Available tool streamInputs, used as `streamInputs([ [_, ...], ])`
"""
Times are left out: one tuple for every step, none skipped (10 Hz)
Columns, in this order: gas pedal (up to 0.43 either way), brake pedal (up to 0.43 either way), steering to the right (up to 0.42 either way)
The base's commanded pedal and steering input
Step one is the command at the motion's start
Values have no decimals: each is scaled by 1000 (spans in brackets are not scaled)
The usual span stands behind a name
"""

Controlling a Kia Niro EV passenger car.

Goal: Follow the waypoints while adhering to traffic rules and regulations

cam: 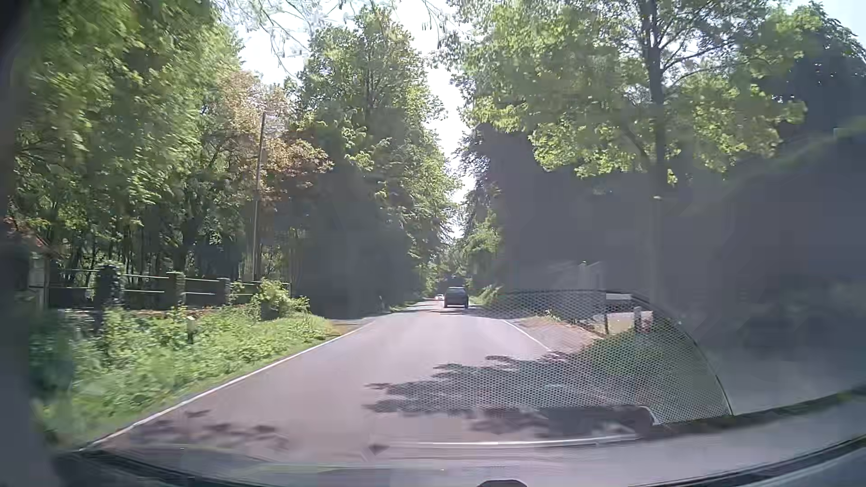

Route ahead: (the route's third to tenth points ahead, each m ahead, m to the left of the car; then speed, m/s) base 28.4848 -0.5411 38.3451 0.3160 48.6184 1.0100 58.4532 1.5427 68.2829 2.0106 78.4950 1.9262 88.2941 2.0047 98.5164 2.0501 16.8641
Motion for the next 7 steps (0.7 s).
streamInputs([
  [319, 0, -2],
  [319, 0, -2],
  [319, 0, -2],
  [319, 0, -2],
  [319, 0, -2],
  [319, 0, -2],
  [319, 0, -3],
])
